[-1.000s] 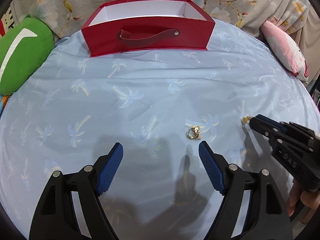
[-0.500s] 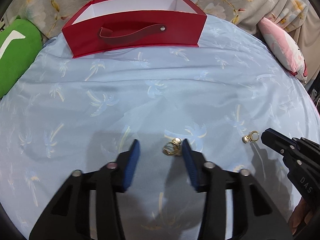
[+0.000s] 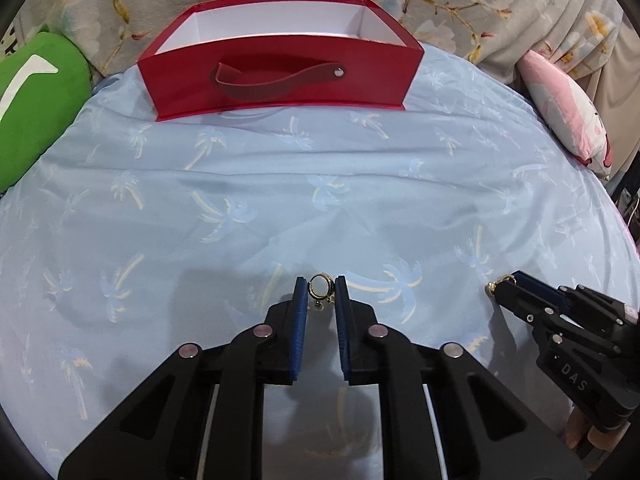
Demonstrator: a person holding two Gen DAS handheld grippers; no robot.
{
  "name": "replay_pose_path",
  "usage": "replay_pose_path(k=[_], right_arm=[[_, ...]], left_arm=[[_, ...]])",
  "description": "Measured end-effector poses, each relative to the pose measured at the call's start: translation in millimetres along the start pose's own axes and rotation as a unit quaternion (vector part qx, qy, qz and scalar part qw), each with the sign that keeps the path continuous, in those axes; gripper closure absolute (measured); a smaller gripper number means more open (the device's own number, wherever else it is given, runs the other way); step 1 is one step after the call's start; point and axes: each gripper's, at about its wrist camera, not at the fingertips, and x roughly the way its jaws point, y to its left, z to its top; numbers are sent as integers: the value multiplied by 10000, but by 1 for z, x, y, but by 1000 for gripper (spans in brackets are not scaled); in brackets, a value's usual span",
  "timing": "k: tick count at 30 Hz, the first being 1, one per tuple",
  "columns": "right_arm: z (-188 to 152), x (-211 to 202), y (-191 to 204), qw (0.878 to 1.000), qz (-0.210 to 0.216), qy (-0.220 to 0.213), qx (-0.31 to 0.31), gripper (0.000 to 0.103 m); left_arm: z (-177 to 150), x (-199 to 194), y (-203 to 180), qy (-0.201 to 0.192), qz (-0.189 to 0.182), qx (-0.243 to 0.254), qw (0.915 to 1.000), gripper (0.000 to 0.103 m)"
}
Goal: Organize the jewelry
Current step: 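Grasp the gold heart-charm earring with the right tool while the left tool grasps the dangling-charm earring, then carry the earring into the red box and open the left tool while the right tool releases its earring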
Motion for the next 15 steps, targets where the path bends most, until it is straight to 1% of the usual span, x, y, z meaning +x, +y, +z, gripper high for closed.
replay_pose_path(k=[1,7,15], right_arm=[[0,0,1,10000,4,-6,-3,99],[9,-16,7,9997,60,-230,-54,99],[37,-54,24,9967,235,-725,-263,99]], left_arm=[[1,-3,3,-22,12,-26,10000,90],[4,-19,24,-151,111,-217,9996,90],[17,-53,50,-498,265,-427,9975,90]])
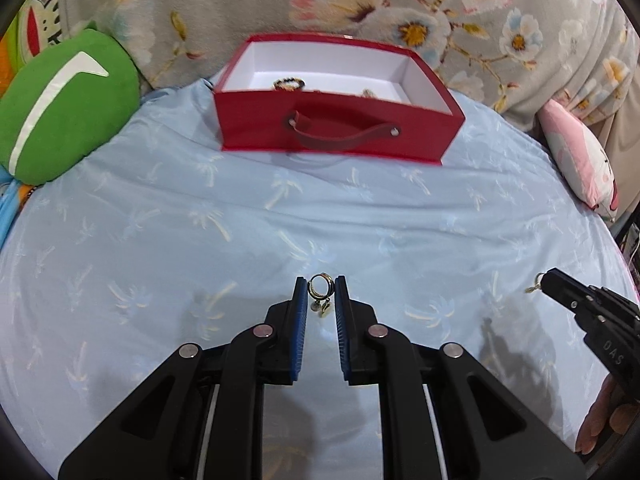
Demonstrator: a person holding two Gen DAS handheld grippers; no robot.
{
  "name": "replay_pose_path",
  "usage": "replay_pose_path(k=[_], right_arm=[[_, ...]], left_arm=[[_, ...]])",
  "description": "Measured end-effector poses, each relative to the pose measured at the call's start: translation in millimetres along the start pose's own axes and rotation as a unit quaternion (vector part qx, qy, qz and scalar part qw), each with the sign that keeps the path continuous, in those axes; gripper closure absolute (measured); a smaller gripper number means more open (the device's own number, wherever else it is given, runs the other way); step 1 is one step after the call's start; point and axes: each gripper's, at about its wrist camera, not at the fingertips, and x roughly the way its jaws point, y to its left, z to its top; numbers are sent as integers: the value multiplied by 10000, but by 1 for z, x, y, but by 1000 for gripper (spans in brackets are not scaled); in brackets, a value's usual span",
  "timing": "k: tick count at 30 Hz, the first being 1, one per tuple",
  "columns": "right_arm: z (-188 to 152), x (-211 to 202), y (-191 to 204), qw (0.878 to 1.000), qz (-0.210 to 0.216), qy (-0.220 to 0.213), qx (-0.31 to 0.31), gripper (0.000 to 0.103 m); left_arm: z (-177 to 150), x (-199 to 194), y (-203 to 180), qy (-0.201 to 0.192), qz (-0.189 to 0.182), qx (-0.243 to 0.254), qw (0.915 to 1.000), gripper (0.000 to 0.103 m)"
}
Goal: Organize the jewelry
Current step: 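Carry the earring into the red box and open the left tool while the right tool releases its earring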
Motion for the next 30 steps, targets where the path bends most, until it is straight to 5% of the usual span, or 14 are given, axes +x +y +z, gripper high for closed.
replay_pose_path(k=[15,30], right_arm=[[107,-15,35,9938,231,-889,-634,99],[230,55,41,9924,347,-952,-698,99]], left_arm=[[82,-31,25,-755,456,138,9960,90],[195,5,23,-1199,837,465,9882,90]])
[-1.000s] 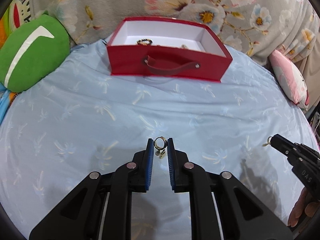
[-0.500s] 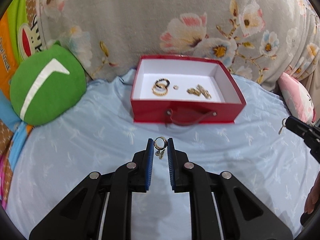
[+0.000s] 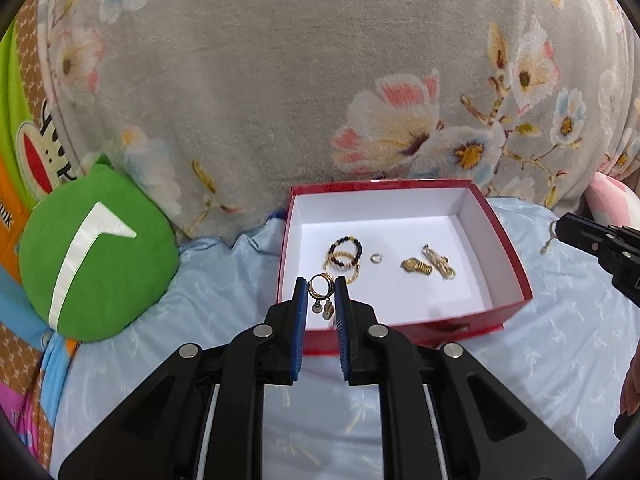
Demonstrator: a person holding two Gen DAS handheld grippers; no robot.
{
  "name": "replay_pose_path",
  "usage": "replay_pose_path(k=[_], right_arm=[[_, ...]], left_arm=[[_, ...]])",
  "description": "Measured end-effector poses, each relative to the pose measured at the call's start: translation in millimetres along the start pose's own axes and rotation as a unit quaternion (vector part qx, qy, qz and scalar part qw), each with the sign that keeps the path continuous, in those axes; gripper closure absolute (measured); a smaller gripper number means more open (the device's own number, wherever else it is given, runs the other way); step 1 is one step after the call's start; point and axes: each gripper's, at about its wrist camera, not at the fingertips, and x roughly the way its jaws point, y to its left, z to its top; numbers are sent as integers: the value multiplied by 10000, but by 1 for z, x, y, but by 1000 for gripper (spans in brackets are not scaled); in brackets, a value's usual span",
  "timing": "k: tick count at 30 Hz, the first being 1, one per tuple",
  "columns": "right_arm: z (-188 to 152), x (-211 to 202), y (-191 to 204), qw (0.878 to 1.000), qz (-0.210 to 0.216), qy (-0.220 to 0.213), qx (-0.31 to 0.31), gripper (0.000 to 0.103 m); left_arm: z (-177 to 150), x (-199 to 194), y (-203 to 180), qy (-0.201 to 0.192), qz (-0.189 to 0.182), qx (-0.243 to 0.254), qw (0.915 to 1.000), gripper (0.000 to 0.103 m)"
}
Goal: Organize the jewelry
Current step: 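Carry the earring into the red box and open the left tool while the right tool releases its earring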
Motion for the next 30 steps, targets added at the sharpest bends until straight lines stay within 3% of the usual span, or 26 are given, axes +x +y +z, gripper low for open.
replay_pose_path(k=[10,18,30], right_arm=[[29,72,-13,9997,-153,166,27,99],[41,112,-30,9992,-286,280,23,99],[40,182,-53,9962,-330,786,192,99]], left_arm=[[36,61,-16,19,195,152,9997,90],[46,106,-25,149,304,209,9992,90],[61,180,-18,545,328,95,9979,90]])
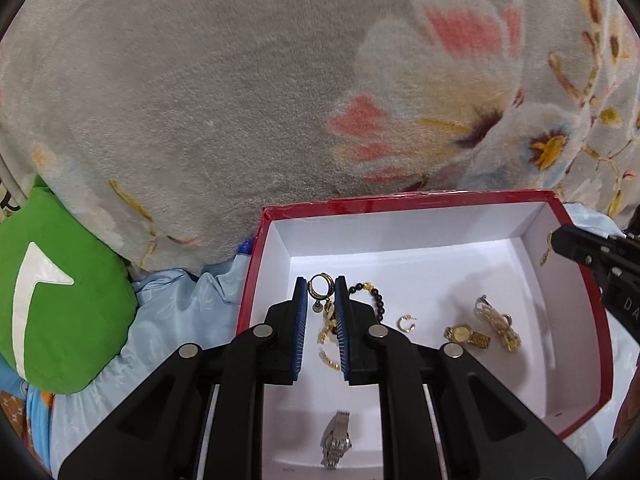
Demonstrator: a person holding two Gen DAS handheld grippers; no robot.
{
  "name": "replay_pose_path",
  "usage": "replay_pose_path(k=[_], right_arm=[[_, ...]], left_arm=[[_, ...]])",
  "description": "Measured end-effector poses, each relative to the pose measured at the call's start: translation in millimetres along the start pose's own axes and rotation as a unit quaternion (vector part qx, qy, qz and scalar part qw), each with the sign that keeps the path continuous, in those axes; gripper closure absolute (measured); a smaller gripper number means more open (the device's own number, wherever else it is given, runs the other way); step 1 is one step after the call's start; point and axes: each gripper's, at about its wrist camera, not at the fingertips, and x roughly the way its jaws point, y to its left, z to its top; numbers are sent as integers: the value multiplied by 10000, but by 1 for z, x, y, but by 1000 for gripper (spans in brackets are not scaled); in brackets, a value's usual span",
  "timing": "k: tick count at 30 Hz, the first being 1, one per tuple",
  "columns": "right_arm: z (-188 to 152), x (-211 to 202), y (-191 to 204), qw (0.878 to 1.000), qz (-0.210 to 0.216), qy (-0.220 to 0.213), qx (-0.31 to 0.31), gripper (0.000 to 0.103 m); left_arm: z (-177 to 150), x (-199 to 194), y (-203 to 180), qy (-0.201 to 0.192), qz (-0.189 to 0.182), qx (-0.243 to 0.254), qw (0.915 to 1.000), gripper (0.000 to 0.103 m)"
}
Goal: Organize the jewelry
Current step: 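Carry the earring into the red box and open the left tool while the right tool releases its earring, then withdraw both open tools slightly from the red box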
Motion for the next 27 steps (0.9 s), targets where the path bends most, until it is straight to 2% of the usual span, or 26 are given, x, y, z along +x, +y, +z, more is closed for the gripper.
replay_pose_path(k=[4,11,12,14,15,21,27], right_arm=[[-1,22,-2,9999,-57,152,28,99],[-5,39,-4,9996,-183,211,-35,99],[-6,39,-3,9996,-207,199,-46,96],[-7,38,-3,9996,-235,129,-20,91],[-7,36,-5,9997,-219,92,4,89],[-12,14,1,9997,-197,-148,-61,87],[-27,-28,18,9985,-207,-449,-217,69]], left_arm=[[6,21,2,143,-7,-60,9999,90],[6,41,-4,135,44,49,9999,87],[6,40,-5,86,76,15,9999,82],[6,39,-4,6,88,-92,9999,49],[5,37,-3,-70,123,-148,9998,44],[2,19,-11,-214,279,109,9993,43],[-9,-8,-12,-230,281,162,9992,43]])
